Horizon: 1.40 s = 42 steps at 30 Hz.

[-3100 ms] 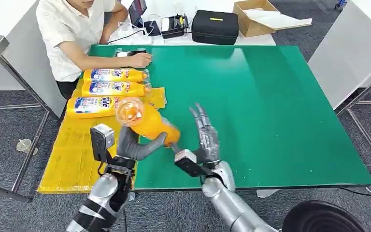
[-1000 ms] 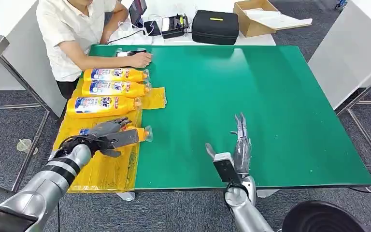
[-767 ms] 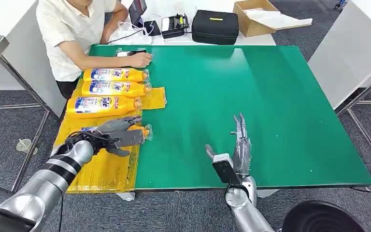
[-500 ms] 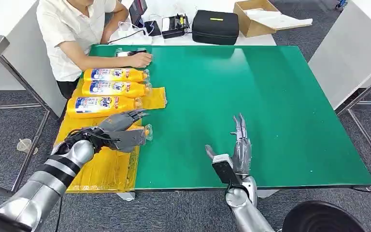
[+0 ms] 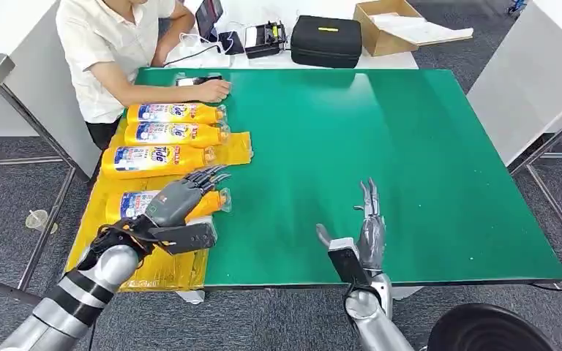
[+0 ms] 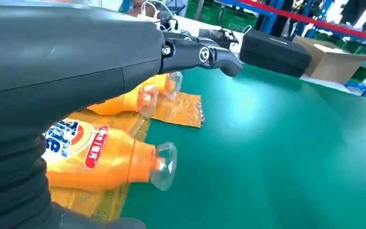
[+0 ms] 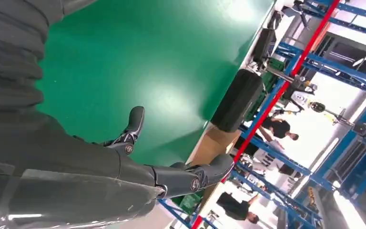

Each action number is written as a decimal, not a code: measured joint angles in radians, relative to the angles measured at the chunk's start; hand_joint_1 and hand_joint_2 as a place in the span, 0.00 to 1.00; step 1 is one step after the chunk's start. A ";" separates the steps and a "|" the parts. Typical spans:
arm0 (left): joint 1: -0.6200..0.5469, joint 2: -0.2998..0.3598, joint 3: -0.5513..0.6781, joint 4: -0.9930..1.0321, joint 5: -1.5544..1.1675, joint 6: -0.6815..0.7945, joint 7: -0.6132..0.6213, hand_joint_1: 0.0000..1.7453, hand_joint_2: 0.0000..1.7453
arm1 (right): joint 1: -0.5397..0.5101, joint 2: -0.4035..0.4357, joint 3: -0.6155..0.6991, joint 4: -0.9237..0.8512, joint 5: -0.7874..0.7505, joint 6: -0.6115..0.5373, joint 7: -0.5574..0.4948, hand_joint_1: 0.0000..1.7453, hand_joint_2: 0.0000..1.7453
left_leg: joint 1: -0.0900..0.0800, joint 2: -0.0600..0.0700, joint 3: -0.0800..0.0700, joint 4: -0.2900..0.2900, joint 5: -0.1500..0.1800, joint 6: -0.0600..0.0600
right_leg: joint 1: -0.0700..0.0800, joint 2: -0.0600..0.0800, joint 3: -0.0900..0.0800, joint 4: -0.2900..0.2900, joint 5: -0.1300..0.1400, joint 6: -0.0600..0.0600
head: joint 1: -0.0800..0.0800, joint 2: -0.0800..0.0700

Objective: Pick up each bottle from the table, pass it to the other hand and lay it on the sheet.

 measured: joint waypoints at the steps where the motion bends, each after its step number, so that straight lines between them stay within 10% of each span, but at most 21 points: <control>1: 0.003 0.002 0.000 -0.004 0.002 0.000 0.000 0.00 1.00 | 0.000 0.000 0.000 0.000 -0.003 0.000 0.000 0.00 1.00 | 0.000 0.000 0.000 0.000 0.000 0.000 | 0.000 0.000 0.000 0.000 0.000 0.000 | 0.000 0.000; 6: 0.121 -0.035 0.062 -0.056 0.293 0.021 -0.078 0.00 1.00 | 0.056 0.021 -0.029 -0.145 -0.311 0.160 0.000 0.00 1.00 | 0.000 0.000 0.000 0.000 0.000 0.000 | 0.000 0.000 0.000 0.000 0.000 0.000 | 0.000 0.000; 18: 0.311 -0.309 0.171 -0.091 0.757 0.214 -0.234 0.00 1.00 | 0.130 0.015 0.136 -0.458 -0.266 0.214 -0.001 0.00 1.00 | 0.000 0.000 -0.001 0.000 -0.004 0.000 | 0.000 0.000 -0.002 -0.001 -0.002 -0.001 | 0.000 0.000; 38: 0.313 -0.379 0.168 -0.064 0.777 0.261 -0.273 0.00 1.00 | 0.136 0.008 0.278 -0.469 -0.232 0.037 -0.001 0.00 1.00 | 0.000 0.000 -0.001 0.000 -0.004 0.000 | 0.000 0.000 -0.002 0.000 -0.002 -0.001 | 0.000 0.000; 39: 0.317 -0.379 0.168 -0.064 0.774 0.268 -0.275 0.00 1.00 | 0.137 0.008 0.280 -0.468 -0.227 0.027 -0.001 0.83 1.00 | 0.000 0.000 -0.001 0.000 -0.004 0.000 | 0.000 0.000 -0.002 0.000 -0.002 -0.001 | 0.000 0.000; 40: 0.320 -0.379 0.168 -0.065 0.765 0.283 -0.281 1.00 1.00 | 0.139 0.008 0.281 -0.468 -0.221 0.019 -0.001 0.84 1.00 | 0.000 0.000 -0.001 0.000 -0.004 0.000 | 0.000 0.000 -0.002 0.000 -0.002 -0.001 | 0.000 0.000; 41: 0.325 -0.379 0.168 -0.067 0.738 0.308 -0.294 0.56 1.00 | 0.141 0.008 0.281 -0.468 -0.212 0.012 -0.001 0.00 1.00 | 0.000 0.000 -0.001 0.000 -0.004 0.000 | 0.000 0.000 -0.002 0.000 -0.002 -0.001 | 0.000 0.000; 42: 0.331 -0.379 0.168 -0.071 0.701 0.340 -0.310 0.00 1.00 | 0.143 0.008 0.280 -0.467 -0.204 0.007 -0.001 0.00 1.00 | 0.000 0.000 -0.001 0.000 -0.004 0.000 | 0.000 0.000 -0.002 0.000 -0.002 -0.001 | 0.000 0.000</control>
